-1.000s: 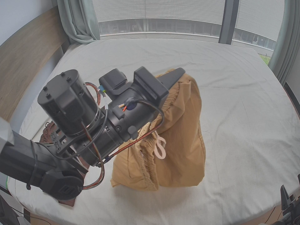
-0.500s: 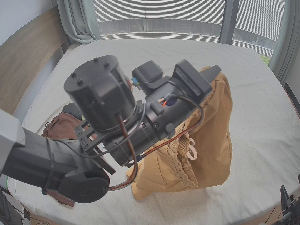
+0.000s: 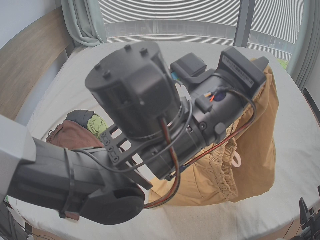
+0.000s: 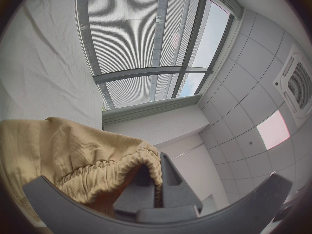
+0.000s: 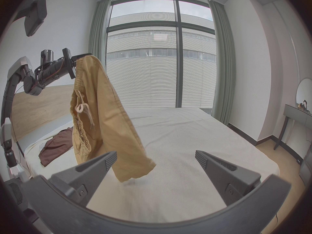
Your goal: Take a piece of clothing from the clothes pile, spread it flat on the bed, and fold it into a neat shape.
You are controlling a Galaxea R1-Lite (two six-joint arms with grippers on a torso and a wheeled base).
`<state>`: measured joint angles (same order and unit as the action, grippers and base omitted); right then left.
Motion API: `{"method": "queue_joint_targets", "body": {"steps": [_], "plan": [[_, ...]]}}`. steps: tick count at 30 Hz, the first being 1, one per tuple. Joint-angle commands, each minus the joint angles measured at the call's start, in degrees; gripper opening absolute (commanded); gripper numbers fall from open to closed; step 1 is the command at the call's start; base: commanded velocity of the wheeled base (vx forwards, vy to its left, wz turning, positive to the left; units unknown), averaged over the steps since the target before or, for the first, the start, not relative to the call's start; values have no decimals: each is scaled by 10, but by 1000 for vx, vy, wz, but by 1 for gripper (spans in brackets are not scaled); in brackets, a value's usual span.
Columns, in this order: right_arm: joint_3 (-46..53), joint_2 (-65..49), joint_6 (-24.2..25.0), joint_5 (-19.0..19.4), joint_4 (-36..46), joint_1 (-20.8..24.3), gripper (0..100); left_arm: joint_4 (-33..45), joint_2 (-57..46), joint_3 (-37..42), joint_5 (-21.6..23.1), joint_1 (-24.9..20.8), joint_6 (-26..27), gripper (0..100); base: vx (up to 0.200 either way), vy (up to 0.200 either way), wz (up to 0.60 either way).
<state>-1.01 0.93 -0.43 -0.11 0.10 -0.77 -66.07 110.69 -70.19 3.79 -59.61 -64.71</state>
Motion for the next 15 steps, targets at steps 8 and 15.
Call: {"method": "queue_joint_targets", "body": {"steps": [8,15], "plan": [[7,-8,0,-1,0,-1,100,16,-142,208,43,107,11,0,0,0,0],[7,-8,0,0,0,-1,100,9,-190,313,111,214,49,0,0,0,0]]}}
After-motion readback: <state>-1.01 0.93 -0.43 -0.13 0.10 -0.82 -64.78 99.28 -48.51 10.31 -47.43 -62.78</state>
